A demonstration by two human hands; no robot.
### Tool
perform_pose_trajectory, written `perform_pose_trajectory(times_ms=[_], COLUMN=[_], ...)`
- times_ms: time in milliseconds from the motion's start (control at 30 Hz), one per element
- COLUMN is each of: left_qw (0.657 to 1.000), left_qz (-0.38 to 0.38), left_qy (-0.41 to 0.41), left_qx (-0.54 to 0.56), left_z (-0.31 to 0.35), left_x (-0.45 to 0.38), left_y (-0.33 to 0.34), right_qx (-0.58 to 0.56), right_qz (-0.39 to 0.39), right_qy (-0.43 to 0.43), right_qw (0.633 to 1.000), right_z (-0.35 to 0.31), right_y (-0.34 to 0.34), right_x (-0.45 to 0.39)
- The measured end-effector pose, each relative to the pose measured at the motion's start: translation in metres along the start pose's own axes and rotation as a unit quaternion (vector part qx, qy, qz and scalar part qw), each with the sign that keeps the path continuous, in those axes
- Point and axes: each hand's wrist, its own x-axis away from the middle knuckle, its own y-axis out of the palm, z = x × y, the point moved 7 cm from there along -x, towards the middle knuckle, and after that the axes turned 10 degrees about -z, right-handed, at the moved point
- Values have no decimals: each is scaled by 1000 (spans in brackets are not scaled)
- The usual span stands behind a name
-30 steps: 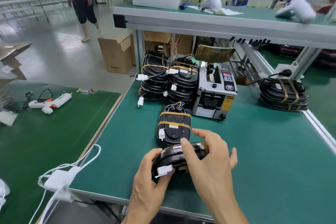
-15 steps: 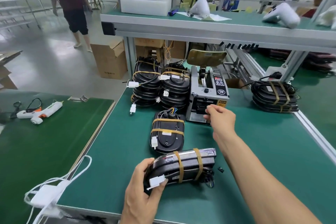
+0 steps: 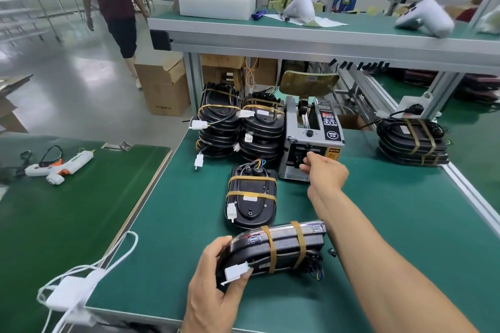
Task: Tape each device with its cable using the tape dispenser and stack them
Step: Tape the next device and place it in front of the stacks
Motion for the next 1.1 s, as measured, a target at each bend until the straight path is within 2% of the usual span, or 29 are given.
perform_pose_trajectory(times_ms=[367,500,700,900,1000,1100], left_qw=[1000,1000,1000,1000,1000,1000], left_qz=[1,1,2,1,1,1], left_qy=[6,2,4,4,1,-1], left_qx=[-12,-4,1,0,3,7], left_z=[-2,-1,4,7,7,4], left_x=[2,3,1,0,1,2], left_y=[0,-1,-1,-2,-1,-1], right_qx=[18,65,129,62,42,51], right_qz=[35,26,-128,-248,-285,-283], right_qy=[24,24,70,23,3,-4], right_qw=[999,997,981,966,958,958], right_z=[1,4,34,7,-16,-22], right_y=[5,-4,-45,-62,-62,-69], right_x=[-13,-10,23,80,112,131])
